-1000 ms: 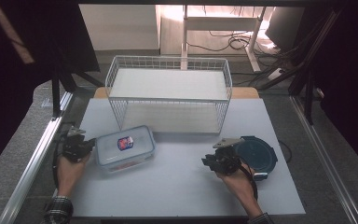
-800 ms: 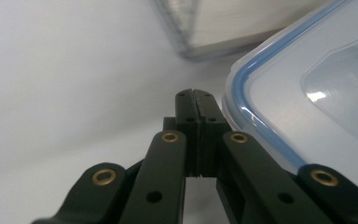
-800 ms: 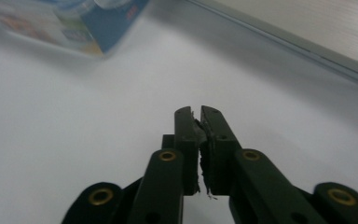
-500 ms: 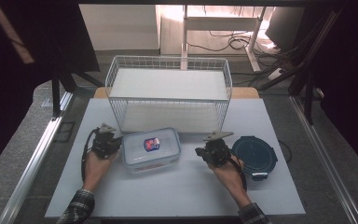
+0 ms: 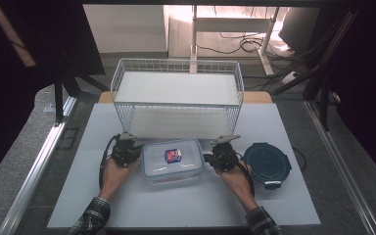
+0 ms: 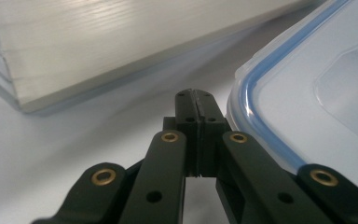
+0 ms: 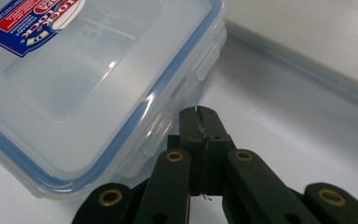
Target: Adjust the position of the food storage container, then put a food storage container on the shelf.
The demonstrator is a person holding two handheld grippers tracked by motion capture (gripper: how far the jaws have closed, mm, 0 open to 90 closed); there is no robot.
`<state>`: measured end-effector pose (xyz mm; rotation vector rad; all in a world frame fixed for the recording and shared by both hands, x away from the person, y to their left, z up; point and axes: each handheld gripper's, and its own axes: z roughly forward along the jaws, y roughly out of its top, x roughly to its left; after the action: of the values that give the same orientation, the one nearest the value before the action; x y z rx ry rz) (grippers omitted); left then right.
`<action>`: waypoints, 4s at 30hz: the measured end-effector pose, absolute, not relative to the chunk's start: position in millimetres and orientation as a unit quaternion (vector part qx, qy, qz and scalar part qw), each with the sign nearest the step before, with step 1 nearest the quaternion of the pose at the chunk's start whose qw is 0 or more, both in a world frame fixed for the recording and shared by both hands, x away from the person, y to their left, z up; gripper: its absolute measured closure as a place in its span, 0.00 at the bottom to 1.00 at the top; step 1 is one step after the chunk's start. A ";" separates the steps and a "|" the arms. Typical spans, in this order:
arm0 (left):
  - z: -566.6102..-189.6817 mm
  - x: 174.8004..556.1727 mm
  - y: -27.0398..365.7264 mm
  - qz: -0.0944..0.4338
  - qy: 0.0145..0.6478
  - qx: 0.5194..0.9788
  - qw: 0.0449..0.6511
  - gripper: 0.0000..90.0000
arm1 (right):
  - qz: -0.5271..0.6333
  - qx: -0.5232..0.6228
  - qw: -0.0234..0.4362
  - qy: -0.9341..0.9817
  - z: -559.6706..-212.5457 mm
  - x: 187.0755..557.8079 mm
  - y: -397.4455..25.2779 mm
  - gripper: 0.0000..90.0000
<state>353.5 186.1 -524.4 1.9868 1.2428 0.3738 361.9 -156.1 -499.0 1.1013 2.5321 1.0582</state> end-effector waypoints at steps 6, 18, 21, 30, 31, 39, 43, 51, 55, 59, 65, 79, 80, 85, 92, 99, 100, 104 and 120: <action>-524.0 341.6 179.2 0.130 0.476 0.783 0.380 1.00 | 0.335 0.374 0.090 0.860 -494.5 337.9 -162.2 1.00; -522.0 319.9 157.2 0.113 0.454 0.798 0.380 1.00 | 0.308 0.376 0.109 0.867 -489.9 292.2 -177.6 1.00; -521.7 317.5 152.8 0.110 0.443 0.804 0.380 1.00 | 0.306 0.377 0.114 0.867 -489.6 285.2 -183.4 1.00; -508.6 279.2 192.0 0.124 0.447 0.788 0.405 0.72 | 0.340 0.367 0.140 0.854 -475.3 278.1 -202.0 0.90; -508.6 279.2 192.0 0.124 0.447 0.788 0.405 0.66 | 0.340 0.367 0.140 0.854 -475.3 278.1 -202.0 0.90; -517.2 232.9 204.7 0.111 0.433 0.795 0.410 0.29 | 0.367 0.346 0.147 0.851 -470.4 263.1 -213.4 0.72; -520.4 220.3 205.7 0.103 0.415 0.805 0.411 0.20 | 0.378 0.340 0.145 0.849 -470.7 257.0 -215.8 0.54; -525.2 210.2 210.1 0.106 0.407 0.809 0.412 0.08 | 0.402 0.328 0.116 0.847 -478.1 250.1 -219.7 0.25; -523.9 208.4 211.7 0.114 0.410 0.803 0.417 0.07 | 0.401 0.329 0.113 0.847 -481.1 249.8 -217.6 0.16; -523.6 210.3 214.2 0.114 0.411 0.794 0.434 0.06 | 0.408 0.333 0.111 0.843 -481.3 250.8 -217.9 0.11; -521.8 213.7 215.8 0.099 0.412 0.785 0.453 0.05 | 0.413 0.328 0.112 0.842 -481.7 254.3 -217.4 0.06; -503.8 231.7 189.4 0.067 0.391 0.801 0.449 0.04 | 0.408 0.318 0.101 0.850 -477.2 263.2 -198.7 0.01; -502.7 233.4 186.7 0.064 0.390 0.802 0.448 0.03 | 0.401 0.319 0.106 0.852 -476.9 263.4 -196.0 0.01; -499.0 241.3 175.5 0.055 0.381 0.816 0.432 0.03 | 0.403 0.330 0.102 0.847 -475.2 267.7 -187.1 0.01; -489.5 258.1 163.1 0.053 0.368 0.828 0.420 0.02 | 0.391 0.338 0.090 0.851 -474.4 279.0 -181.1 0.01; -497.7 276.6 151.4 0.019 0.357 0.839 0.410 0.00 | 0.382 0.358 0.056 0.850 -479.3 294.8 -172.7 0.02; -500.3 278.3 151.0 0.012 0.361 0.838 0.409 0.00 | 0.379 0.358 0.050 0.852 -481.7 296.6 -172.1 0.01; -509.9 284.5 154.4 -0.041 0.372 0.822 0.428 0.00 | 0.386 0.372 0.000 0.844 -487.9 302.6 -173.1 0.01; -513.8 264.6 175.8 -0.119 0.396 0.788 0.456 0.31 | 0.388 0.386 -0.089 0.832 -489.2 293.9 -188.7 0.24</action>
<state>264.6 175.8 -513.8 1.9436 0.9771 -0.2941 293.9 -188.7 -489.2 1.2864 2.7746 1.2929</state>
